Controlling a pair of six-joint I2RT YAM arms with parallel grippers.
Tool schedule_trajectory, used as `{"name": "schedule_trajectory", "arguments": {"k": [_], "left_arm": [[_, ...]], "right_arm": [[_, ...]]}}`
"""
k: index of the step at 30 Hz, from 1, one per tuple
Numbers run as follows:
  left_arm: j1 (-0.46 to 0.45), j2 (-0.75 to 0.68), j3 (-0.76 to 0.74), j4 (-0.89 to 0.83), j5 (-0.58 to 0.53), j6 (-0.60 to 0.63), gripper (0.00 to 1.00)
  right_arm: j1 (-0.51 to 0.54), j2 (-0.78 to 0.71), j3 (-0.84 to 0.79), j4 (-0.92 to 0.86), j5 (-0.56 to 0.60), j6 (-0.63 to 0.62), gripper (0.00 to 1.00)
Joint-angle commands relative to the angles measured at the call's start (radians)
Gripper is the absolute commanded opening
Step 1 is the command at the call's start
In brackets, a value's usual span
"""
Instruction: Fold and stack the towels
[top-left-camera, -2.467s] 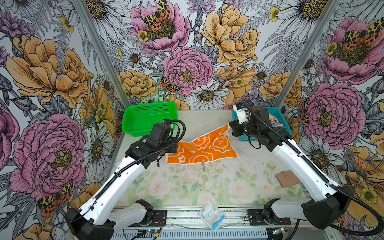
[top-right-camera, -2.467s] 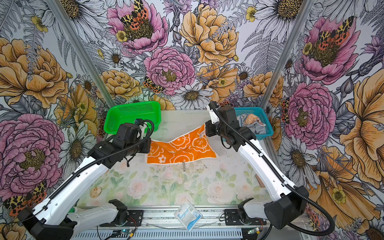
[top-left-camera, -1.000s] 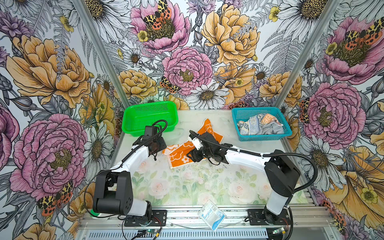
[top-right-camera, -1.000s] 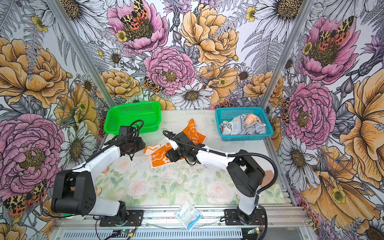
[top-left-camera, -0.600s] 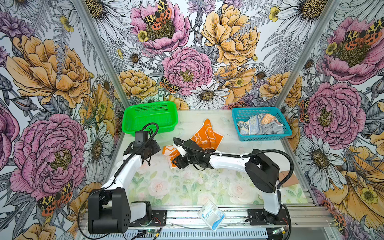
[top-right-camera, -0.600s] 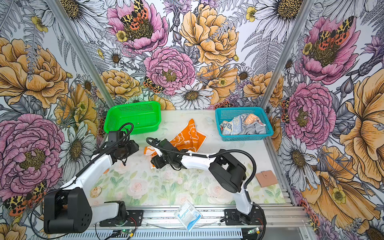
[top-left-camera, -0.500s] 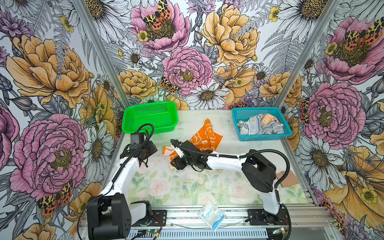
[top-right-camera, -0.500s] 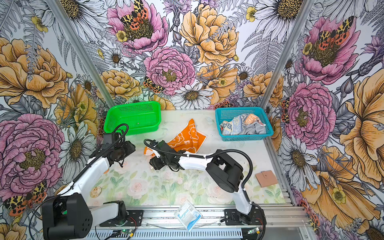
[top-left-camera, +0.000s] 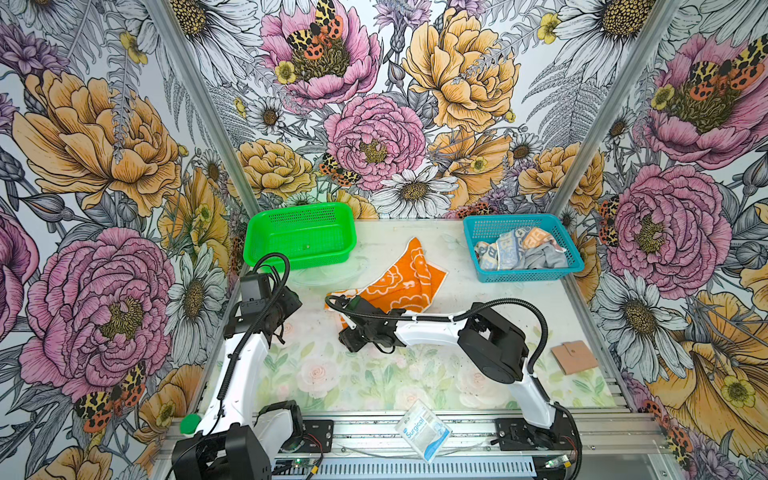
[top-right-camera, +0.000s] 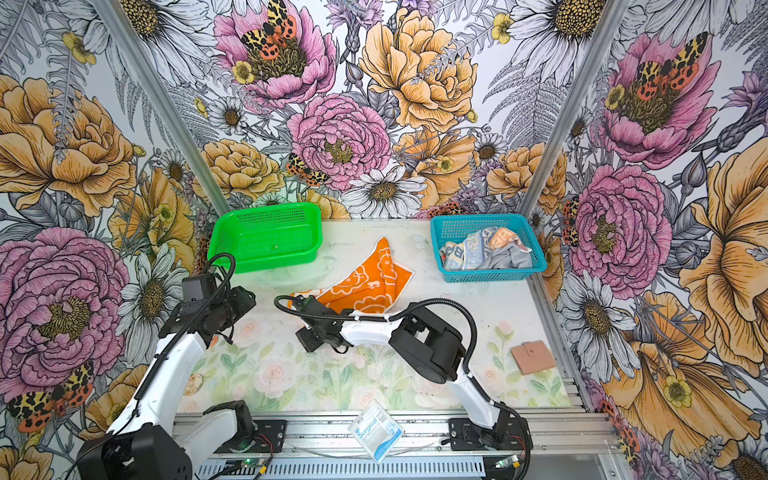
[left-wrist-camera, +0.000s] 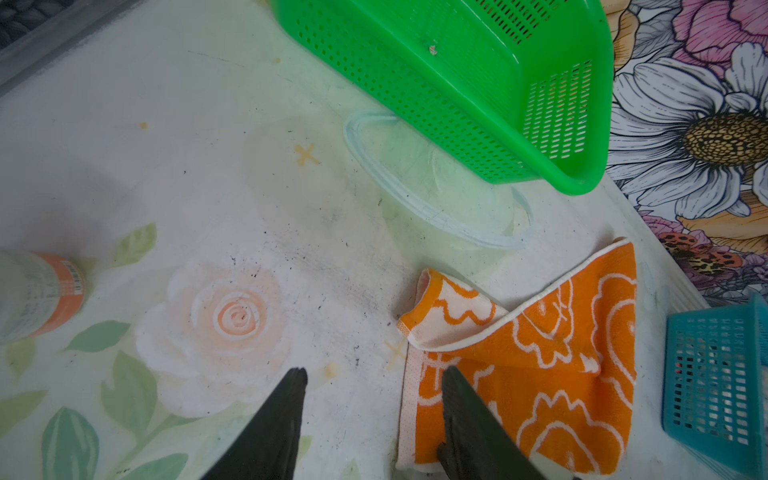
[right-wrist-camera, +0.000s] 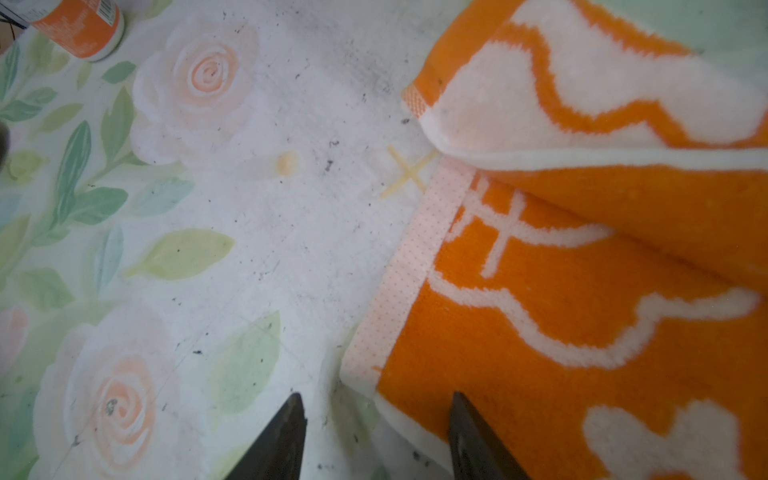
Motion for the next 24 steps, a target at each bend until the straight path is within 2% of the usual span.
{"name": "schedule_trajectory", "arguments": {"k": [1, 4, 7, 11, 13, 14, 18, 24], "left_arm": [[0.012, -0.023, -0.015, -0.013, 0.025, -0.018, 0.55], [0.019, -0.033, -0.017, -0.013, 0.03, -0.018, 0.55], [0.023, -0.034, -0.018, -0.013, 0.037, -0.018, 0.55], [0.025, -0.034, -0.019, -0.013, 0.04, -0.017, 0.55], [0.025, -0.034, -0.022, -0.012, 0.044, -0.015, 0.55], [0.026, -0.034, -0.025, -0.011, 0.048, -0.015, 0.55], [-0.004, 0.008, -0.036, 0.0, 0.107, -0.016, 0.54], [-0.27, 0.178, 0.003, 0.012, 0.187, -0.007, 0.48]], "right_arm": [[0.009, 0.045, 0.058, -0.039, 0.054, -0.013, 0.54], [0.01, 0.071, 0.089, -0.072, 0.062, -0.012, 0.48], [0.013, 0.091, 0.111, -0.111, 0.076, -0.011, 0.32], [0.015, 0.097, 0.113, -0.13, 0.079, -0.01, 0.27], [0.012, 0.094, 0.113, -0.141, 0.085, -0.01, 0.06], [0.011, 0.088, 0.106, -0.148, 0.094, -0.005, 0.0], [-0.004, 0.018, 0.018, -0.148, 0.139, 0.006, 0.0], [-0.042, -0.16, -0.207, -0.147, 0.183, 0.027, 0.0]]}}
